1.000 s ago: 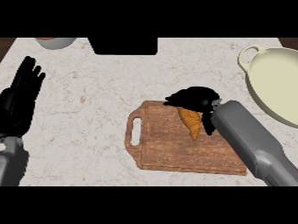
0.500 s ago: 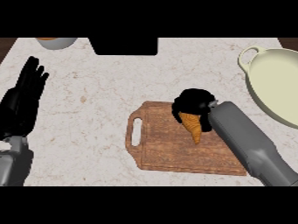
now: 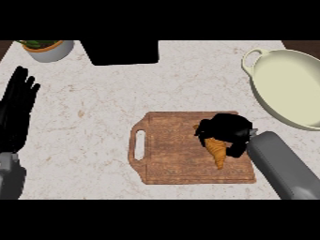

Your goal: Pick the croissant from the cutting board and place it in the pot

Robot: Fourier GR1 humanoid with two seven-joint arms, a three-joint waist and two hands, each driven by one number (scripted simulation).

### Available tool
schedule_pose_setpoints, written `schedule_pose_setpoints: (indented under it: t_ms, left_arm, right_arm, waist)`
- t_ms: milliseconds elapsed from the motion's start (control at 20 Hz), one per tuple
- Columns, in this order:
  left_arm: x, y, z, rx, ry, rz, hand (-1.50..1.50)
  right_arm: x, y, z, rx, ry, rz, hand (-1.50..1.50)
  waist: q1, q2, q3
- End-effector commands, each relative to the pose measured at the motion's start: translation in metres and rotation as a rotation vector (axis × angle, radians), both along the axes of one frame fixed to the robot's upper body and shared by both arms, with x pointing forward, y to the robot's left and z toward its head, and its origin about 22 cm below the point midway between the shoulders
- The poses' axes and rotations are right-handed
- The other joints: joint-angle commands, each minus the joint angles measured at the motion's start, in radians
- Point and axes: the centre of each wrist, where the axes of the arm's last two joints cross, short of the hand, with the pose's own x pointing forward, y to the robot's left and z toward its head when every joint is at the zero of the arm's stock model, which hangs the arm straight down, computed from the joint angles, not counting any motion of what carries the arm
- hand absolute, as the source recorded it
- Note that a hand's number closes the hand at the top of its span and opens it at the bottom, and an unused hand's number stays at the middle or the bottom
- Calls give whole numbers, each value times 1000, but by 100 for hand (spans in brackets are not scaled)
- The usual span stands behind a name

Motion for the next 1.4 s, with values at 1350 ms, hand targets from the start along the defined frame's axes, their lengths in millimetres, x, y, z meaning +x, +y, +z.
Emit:
schedule_pose_setpoints:
  t_ms: [1350]
  left_arm:
    - [-8, -6, -2, -8, -16, -35, 0]
  right_arm:
    - [-181, -247, 188, 871, -272, -686, 150]
  waist:
    - [38, 32, 0]
